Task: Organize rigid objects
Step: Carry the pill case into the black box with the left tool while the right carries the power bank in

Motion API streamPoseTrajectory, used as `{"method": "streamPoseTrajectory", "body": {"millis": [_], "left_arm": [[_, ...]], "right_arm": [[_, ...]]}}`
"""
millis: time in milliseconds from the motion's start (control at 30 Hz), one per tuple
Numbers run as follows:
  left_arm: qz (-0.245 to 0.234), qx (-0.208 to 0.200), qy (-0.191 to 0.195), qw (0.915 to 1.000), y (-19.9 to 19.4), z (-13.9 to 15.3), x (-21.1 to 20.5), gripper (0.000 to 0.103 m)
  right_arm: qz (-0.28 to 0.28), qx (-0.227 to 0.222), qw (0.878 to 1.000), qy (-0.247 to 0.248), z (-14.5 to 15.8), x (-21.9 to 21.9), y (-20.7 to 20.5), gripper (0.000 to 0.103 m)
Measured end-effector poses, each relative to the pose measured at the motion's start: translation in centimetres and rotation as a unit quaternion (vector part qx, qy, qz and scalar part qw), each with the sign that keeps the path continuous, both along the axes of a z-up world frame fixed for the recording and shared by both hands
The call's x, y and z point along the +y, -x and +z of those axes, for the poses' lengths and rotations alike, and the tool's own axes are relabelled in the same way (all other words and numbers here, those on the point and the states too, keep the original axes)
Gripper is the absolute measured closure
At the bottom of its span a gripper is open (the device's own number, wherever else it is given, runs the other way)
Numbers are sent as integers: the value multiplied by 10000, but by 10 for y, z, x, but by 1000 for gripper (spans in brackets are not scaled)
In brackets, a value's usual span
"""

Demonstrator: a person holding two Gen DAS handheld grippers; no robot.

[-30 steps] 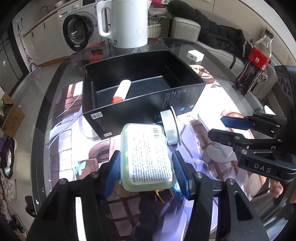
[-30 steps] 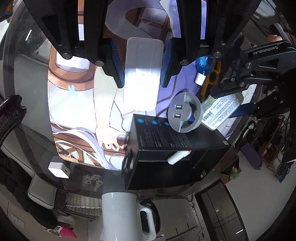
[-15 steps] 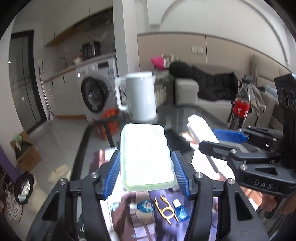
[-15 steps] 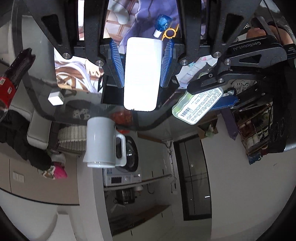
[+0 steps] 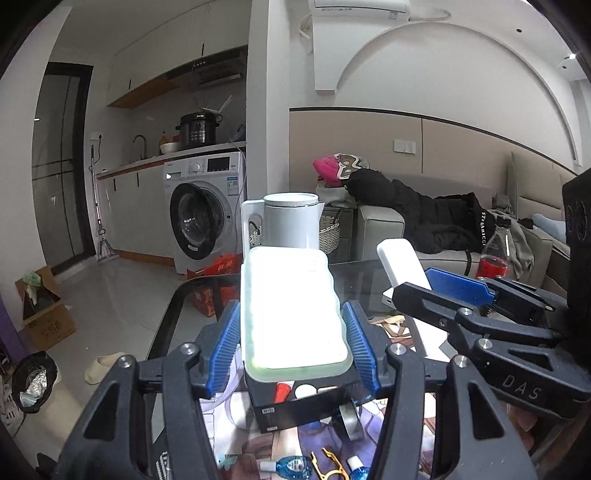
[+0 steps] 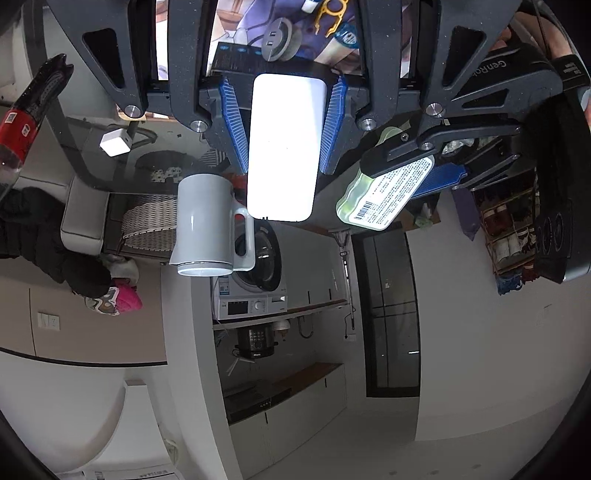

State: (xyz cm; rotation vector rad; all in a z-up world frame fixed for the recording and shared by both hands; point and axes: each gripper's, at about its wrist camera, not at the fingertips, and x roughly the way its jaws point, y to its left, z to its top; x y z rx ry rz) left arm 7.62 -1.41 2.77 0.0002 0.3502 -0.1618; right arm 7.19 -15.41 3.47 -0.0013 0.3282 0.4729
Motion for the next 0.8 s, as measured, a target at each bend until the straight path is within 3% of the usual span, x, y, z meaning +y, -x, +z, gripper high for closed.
{"method": "streamPoseTrajectory", "body": {"millis": [233,400,633,800], "left_arm": [[220,484,195,9984,-66,-32,4,48],[384,764,229,9961,-92,-52,5,48],[408,1506,84,9877,-116,-80,-5,48],[536,1764,-64,9828,-122,-90,-8,48]], "right_arm": [[-314,569,9978,-97,-30,5,-67,64],[-493,1022,9935,-5,-56,5,-103,64],[-537,1553,9861,239,-79,7,-121,64],[-505,1881,9802,350,-92,9,-125,64]]}}
